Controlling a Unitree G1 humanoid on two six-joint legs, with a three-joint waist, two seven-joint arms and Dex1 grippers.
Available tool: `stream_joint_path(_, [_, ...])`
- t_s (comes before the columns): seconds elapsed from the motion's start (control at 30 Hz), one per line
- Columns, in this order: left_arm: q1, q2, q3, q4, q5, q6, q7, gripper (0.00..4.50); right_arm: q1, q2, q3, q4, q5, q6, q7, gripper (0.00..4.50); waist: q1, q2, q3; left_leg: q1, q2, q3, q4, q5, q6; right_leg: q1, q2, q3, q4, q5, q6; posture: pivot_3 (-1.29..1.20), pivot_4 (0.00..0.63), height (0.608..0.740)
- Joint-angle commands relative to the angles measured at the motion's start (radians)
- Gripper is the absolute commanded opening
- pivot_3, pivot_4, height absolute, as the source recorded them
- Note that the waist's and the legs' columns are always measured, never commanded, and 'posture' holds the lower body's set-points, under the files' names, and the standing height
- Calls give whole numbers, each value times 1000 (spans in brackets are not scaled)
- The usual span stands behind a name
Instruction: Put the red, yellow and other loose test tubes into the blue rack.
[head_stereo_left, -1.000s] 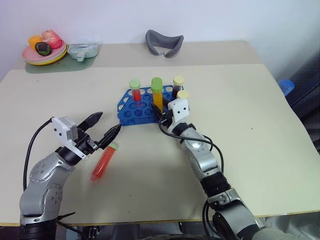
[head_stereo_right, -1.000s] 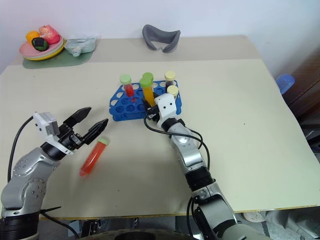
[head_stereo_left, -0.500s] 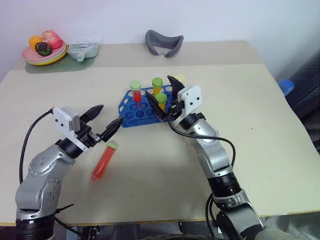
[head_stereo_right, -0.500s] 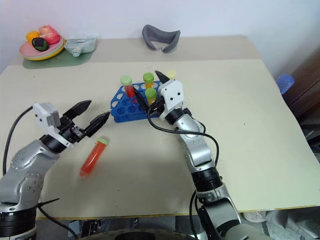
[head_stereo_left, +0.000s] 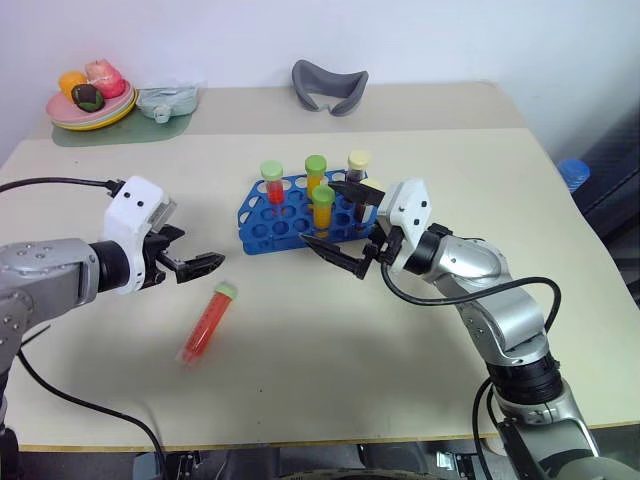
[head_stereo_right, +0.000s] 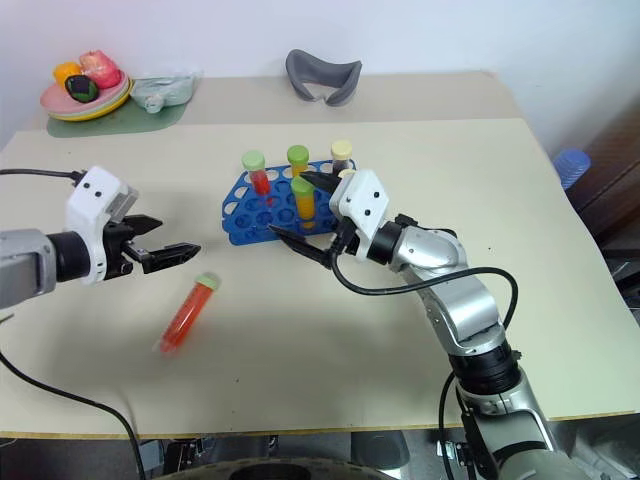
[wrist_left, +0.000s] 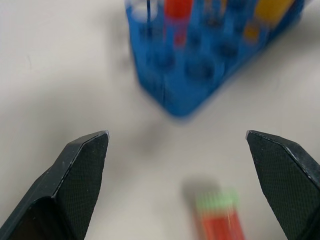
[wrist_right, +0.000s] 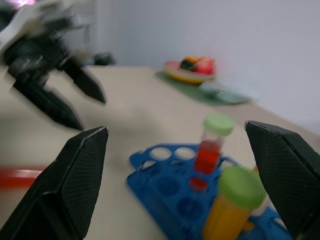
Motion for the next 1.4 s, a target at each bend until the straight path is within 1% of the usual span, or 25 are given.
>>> stream_joint_path(0.03, [-130, 93, -136, 19, -59, 217, -37, 4500, -1, -37, -7, -47, 28, -13, 69, 4471, -2, 0, 0, 0, 0, 0, 0, 0, 0, 0, 0, 0, 0, 0, 0, 0, 150, 740])
stream_joint_path(0.1, [-171, 156, -247, 53, -104, 232, -30, 4500, 1, -49, 1, -54, 34, -12, 93, 4471, -4, 0, 1, 1, 0, 0, -1, 0, 0, 0, 0, 0, 0, 0, 0, 0, 150, 740])
stream_joint_path(0.2, [-205, 218, -365, 64, -163, 232, 12, 4500, 10, -54, 17, -78, 40, -6, 114, 4471, -2, 0, 1, 1, 1, 0, -1, 0, 0, 0, 1, 0, 1, 0, 0, 0, 150, 740])
stream_joint_path(0.27, [-203, 224, -406, 71, -201, 232, 63, 4500, 23, -55, 26, -104, 47, 4, 120, 4471, 1, 0, 1, 0, 0, 0, 0, 0, 0, -1, 1, 0, 0, 0, 0, 0, 150, 740])
stream_joint_path(0.33, [-206, 210, -440, 98, -238, 232, 131, 4500, 37, -55, 33, -126, 52, 14, 120, 4471, 2, 0, 1, 0, 0, 0, 0, 0, 0, 0, 0, 0, 0, 0, 0, 0, 150, 740])
stream_joint_path(0.47, [-235, 189, -503, 110, -313, 232, 262, 4500, 58, -52, 44, -154, 49, 28, 112, 4471, 3, 0, 1, 0, 0, 0, 1, 0, 0, 0, 0, 0, 1, 0, 0, 0, 150, 740])
stream_joint_path(0.57, [-256, 198, -548, 99, -364, 232, 340, 4500, 70, -49, 48, -172, 49, 40, 105, 4471, 2, -1, 0, -1, 0, 0, 1, 0, 0, 0, 0, 0, 1, 0, 0, 0, 150, 740])
stream_joint_path(0.7, [-259, 198, -596, 119, -423, 232, 489, 4500, 84, -45, 48, -190, 53, 51, 95, 4471, 1, -1, 0, 0, 0, 0, 1, 0, 0, 0, 0, 0, 1, 0, 0, 0, 150, 740])
stream_joint_path(0.87, [-250, 177, -606, 210, -617, 229, 649, 4500, 90, -41, 49, -198, 53, 58, 89, 4471, 2, -1, 0, 0, 0, 0, 2, 0, 0, 0, 0, 0, 2, 0, 0, 0, 150, 740])
stream_joint_path(0.97, [-241, 219, -654, 235, -749, 172, 774, 4500, 91, -42, 49, -198, 53, 56, 91, 4471, 1, -1, 0, 0, 0, 0, 3, 0, 0, 0, 0, 0, 2, 0, 0, 0, 150, 740])
stream_joint_path(1.17, [-248, 278, -758, 262, -938, 52, 974, 4500, 91, -43, 50, -196, 53, 53, 96, 4471, 1, -1, 0, 0, 0, 0, 3, 0, 0, 0, 0, 0, 2, 0, 0, 0, 150, 740])
stream_joint_path(1.27, [-240, 278, -786, 263, -968, 4, 1026, 4500, 92, -41, 51, -197, 54, 54, 96, 4471, 1, 0, 0, 0, 0, 0, 3, 0, 0, 0, 0, 0, 3, 0, 0, 0, 150, 740])
stream_joint_path(1.4, [-223, 261, -788, 278, -969, -52, 1038, 4500, 97, -41, 50, -199, 56, 56, 95, 4471, 3, 1, -1, 3, 0, 0, 3, 0, 0, 3, 0, 0, 3, 0, 0, 0, 150, 740])
